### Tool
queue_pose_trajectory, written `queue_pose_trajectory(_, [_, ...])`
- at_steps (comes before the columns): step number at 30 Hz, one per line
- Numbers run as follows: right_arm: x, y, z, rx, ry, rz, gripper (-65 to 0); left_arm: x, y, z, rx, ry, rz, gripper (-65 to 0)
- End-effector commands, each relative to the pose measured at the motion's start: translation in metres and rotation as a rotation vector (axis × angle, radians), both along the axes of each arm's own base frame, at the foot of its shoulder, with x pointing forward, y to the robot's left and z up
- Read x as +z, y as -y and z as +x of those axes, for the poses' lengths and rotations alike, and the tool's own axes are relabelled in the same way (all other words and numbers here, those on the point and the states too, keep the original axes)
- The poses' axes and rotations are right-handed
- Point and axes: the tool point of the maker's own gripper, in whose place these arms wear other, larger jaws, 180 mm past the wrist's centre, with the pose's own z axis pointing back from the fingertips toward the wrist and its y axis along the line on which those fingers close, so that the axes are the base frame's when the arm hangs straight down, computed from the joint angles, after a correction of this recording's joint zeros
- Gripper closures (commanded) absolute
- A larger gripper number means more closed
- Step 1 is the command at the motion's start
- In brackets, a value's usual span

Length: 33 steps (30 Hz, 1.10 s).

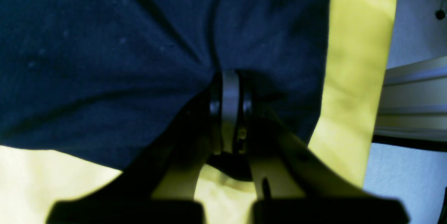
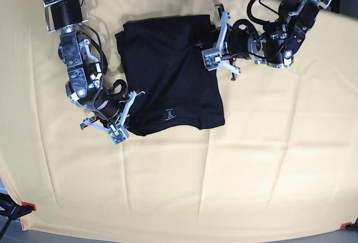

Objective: Fold the T-shirt properly
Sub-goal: 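Release the shirt and withdraw both grippers away from it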

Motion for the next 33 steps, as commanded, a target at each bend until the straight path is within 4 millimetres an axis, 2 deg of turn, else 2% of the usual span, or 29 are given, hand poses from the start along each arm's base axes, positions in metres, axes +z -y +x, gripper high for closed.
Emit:
queue_pose_trajectory(1, [0.029, 0.006, 0.021, -0.032, 0.079, 0.002, 0.0, -0.003, -0.013, 0.005, -0.018, 0.037, 0.074, 0.0])
queue_pose_trajectory(5, [0.068, 0.005, 0.024, -0.040, 0.113, 0.081, 0.0, 0.032, -0.015, 0.030, 0.034, 0.140, 0.018, 0.0])
queue_pose_trajectory(8, [0.095, -0.009, 0.013, 0.058, 0.104, 0.212, 0.0, 0.069, -0.018, 0.047, 0.091, 0.201, -0.076, 0.0])
queue_pose_trajectory(10, [0.102, -0.017, 0.001, 0.136, 0.075, 0.295, 0.0, 0.088, -0.024, 0.057, 0.151, 0.211, -0.139, 0.0])
queue_pose_trajectory(12, [0.107, -0.024, -0.016, 0.221, 0.052, 0.414, 0.0, 0.098, -0.034, 0.064, 0.227, 0.199, -0.183, 0.0])
queue_pose_trajectory(15, [0.119, -0.032, -0.051, 0.358, 0.010, 0.609, 0.0, 0.102, -0.051, 0.068, 0.324, 0.173, -0.208, 0.0])
queue_pose_trajectory(20, [0.128, -0.019, -0.096, 0.401, -0.018, 0.701, 0.0, 0.110, -0.079, 0.075, 0.460, 0.177, -0.216, 0.0])
queue_pose_trajectory(25, [0.129, -0.004, -0.143, 0.356, -0.012, 0.663, 0.0, 0.122, -0.099, 0.061, 0.522, 0.156, -0.208, 0.0])
queue_pose_trajectory(30, [0.128, 0.010, -0.188, 0.295, -0.036, 0.584, 0.0, 0.136, -0.106, 0.038, 0.532, 0.180, -0.193, 0.0])
queue_pose_trajectory(33, [0.126, 0.020, -0.212, 0.251, -0.069, 0.541, 0.0, 0.139, -0.110, 0.021, 0.539, 0.184, -0.155, 0.0])
